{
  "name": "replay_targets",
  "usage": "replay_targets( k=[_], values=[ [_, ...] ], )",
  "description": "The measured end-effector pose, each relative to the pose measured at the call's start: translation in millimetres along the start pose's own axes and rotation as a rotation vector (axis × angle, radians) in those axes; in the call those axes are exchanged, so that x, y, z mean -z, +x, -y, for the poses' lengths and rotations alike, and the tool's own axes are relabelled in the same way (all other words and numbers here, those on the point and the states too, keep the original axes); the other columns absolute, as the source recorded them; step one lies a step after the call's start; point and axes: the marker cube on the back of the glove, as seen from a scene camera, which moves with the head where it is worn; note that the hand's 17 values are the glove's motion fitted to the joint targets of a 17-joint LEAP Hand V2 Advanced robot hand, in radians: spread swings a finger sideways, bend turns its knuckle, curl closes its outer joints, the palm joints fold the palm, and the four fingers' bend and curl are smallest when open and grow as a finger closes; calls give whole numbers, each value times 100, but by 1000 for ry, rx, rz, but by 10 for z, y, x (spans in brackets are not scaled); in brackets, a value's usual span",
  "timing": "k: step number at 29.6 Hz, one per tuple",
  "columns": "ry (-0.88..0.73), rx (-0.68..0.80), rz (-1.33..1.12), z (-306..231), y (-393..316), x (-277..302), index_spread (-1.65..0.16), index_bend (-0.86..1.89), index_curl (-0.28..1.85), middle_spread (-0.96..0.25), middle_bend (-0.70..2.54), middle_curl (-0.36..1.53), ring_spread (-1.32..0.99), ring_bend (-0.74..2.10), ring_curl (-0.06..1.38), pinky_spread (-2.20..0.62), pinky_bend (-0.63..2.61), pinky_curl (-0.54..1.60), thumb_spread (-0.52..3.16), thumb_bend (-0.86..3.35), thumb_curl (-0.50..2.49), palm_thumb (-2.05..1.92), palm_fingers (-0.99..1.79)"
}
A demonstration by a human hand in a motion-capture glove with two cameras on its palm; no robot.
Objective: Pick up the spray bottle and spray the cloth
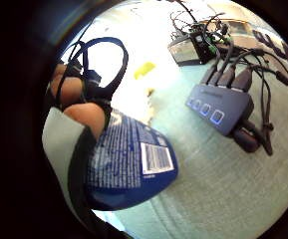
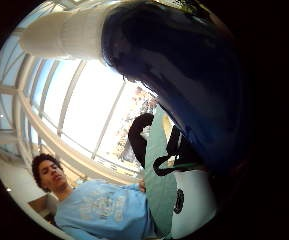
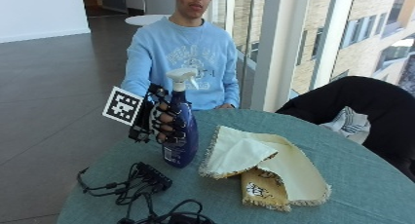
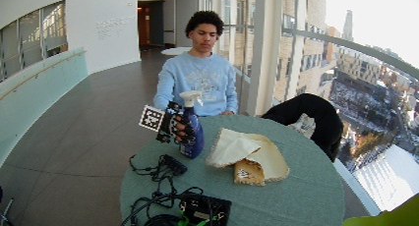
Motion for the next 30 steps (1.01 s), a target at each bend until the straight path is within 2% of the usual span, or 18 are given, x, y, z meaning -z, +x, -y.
replay_targets(
  k=[5,15,19,30],
  values=[
    [107,-14,-40,115,-58,-65,-32,7,20,-9,22,39,-6,53,36,13,42,38,94,-3,45,87,92],
    [-23,48,-32,87,-160,91,-30,6,18,-10,25,41,-6,56,37,8,42,38,92,-2,51,91,96],
    [16,108,-74,224,-294,188,-30,6,17,-10,25,41,-6,57,37,6,43,38,90,-2,53,91,98],
    [-160,40,-338,409,-558,350,-31,5,15,-9,25,42,-4,60,38,2,46,39,85,-2,57,90,101]
  ],
)
